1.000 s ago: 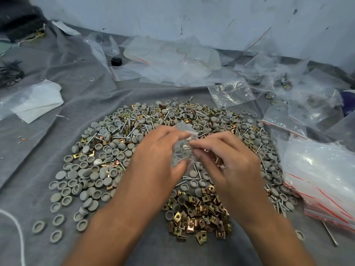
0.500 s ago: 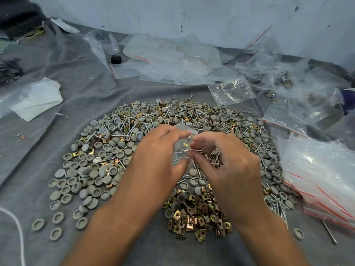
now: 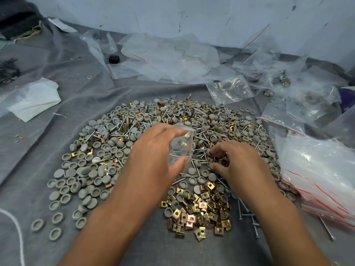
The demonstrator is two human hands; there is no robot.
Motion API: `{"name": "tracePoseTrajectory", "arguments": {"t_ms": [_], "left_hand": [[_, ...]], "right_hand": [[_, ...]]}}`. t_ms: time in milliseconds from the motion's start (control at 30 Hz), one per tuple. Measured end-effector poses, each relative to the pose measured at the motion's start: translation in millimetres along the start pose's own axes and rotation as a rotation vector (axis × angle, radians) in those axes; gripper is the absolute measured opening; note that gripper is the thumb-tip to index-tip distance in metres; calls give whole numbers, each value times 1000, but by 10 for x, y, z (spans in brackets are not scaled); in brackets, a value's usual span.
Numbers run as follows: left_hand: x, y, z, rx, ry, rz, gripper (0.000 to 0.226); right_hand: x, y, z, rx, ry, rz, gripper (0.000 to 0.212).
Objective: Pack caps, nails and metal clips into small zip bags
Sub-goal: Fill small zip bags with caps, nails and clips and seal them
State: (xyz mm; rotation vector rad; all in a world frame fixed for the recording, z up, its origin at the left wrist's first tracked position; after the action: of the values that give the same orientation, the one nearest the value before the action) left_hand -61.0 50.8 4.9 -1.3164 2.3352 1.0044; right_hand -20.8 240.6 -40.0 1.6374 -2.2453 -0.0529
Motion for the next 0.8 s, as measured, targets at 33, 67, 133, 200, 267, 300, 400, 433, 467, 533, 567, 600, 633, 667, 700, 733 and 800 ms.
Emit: {"name": "tracePoseTrajectory", "arguments": {"t_ms": [33, 67, 133, 200, 267, 300, 400, 433, 467, 533, 567, 600, 633, 667, 700, 733, 800], "left_hand": [[4, -1, -4, 0, -2, 2, 57], [8, -3, -7, -1, -2, 4, 57], [16, -5, -10, -2, -2, 9, 57], [19, -3, -14, -3, -8, 10, 57], [24, 1, -20, -6, -15, 11, 57], [25, 2, -23, -7, -16, 12, 58], [19, 5, -37, -8, -20, 6, 59], [17, 8, -39, -7, -22, 5, 58], [15, 8, -36, -4, -22, 4, 58], [13, 1, -33, 0, -19, 1, 57], [12, -2, -32, -2, -20, 0, 58], [11, -4, -31, -4, -23, -2, 58], [12, -4, -33, -5, -25, -3, 58], [12, -3, -33, -5, -24, -4, 58], [13, -2, -33, -5, -22, -4, 58], [13, 2, -32, -5, -19, -3, 58], [14, 6, -29, -4, -7, -1, 57]], "right_hand": [[18, 2, -8, -10, -25, -8, 33], [27, 0, -9, -14, -23, -1, 32], [41, -18, 25, -2, 20, 20, 29], [61, -35, 53, 14, 33, 14, 27], [61, -43, 48, 21, 42, 11, 26], [55, -45, 43, 27, 51, 14, 25], [43, -53, 39, 43, 68, 30, 17], [47, -51, 36, 40, 69, 33, 14], [54, -48, 34, 33, 72, 34, 12], [70, -46, 33, 19, 77, 33, 11], [75, -47, 38, 14, 82, 32, 11], [80, -48, 48, 12, 90, 31, 11], [88, -50, 57, 11, 100, 30, 11], [97, -56, 69, 12, 111, 28, 11], [109, -67, 83, 13, 115, 21, 11], [123, -79, 95, 8, 106, 8, 12], [151, -89, 100, -17, 61, -10, 16]]}}
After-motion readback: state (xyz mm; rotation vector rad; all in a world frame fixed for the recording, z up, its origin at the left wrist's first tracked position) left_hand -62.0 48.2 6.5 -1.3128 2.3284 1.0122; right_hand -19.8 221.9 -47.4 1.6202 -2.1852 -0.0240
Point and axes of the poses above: each hand's wrist, its own y-axis towards the middle knuckle, its own z-axis out of the palm, x = y × z, the point moved 7 cm from there along y, towards the middle knuckle, and after that the axes turned 10 degrees about -x, right-handed, at the moved point
